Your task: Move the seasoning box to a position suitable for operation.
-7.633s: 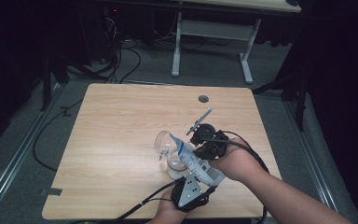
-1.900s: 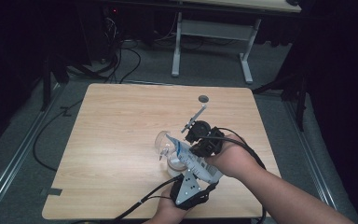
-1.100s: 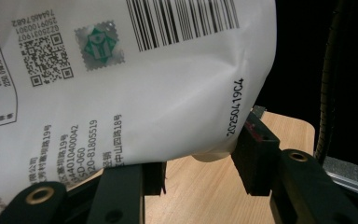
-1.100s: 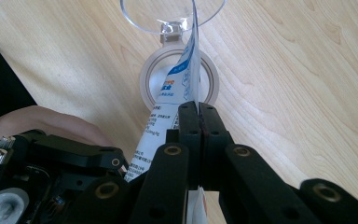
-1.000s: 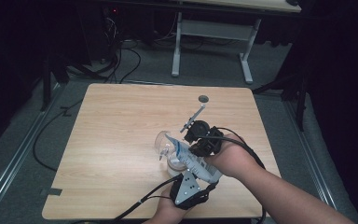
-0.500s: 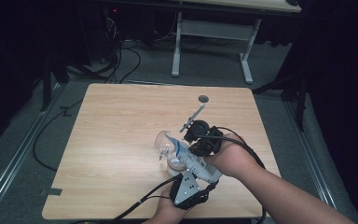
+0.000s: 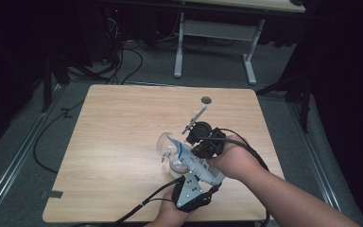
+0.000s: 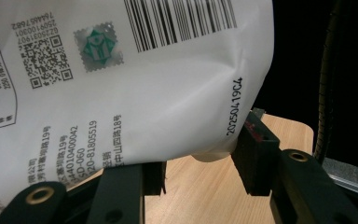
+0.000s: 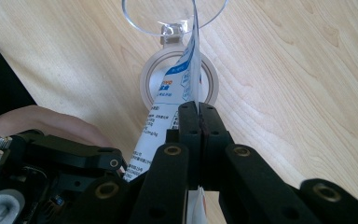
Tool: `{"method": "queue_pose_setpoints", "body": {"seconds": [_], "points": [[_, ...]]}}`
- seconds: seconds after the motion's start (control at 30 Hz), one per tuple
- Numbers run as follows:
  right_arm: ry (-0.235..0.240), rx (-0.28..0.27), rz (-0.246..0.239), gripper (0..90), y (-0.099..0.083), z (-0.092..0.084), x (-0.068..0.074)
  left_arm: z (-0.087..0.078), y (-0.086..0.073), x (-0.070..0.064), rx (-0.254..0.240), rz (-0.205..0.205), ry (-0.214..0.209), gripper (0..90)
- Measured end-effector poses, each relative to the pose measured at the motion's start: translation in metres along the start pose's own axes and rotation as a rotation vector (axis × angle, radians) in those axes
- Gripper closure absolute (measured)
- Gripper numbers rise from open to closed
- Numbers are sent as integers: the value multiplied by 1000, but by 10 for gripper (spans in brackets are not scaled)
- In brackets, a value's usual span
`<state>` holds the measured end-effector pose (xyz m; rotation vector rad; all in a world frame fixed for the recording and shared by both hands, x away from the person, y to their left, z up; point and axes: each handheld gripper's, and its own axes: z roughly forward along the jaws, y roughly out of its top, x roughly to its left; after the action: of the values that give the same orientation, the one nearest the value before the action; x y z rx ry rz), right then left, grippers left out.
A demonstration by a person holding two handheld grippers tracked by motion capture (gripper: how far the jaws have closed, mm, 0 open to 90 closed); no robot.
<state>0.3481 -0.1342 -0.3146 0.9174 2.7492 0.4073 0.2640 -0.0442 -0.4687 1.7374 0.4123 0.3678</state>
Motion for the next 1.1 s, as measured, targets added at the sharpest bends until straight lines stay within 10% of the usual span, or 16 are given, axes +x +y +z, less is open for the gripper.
{"method": "queue_pose_setpoints", "body": {"seconds": [1.1], "points": [[-1, 5, -7, 900, 3, 4, 1, 0, 0, 1, -1, -5, 2, 584]]}}
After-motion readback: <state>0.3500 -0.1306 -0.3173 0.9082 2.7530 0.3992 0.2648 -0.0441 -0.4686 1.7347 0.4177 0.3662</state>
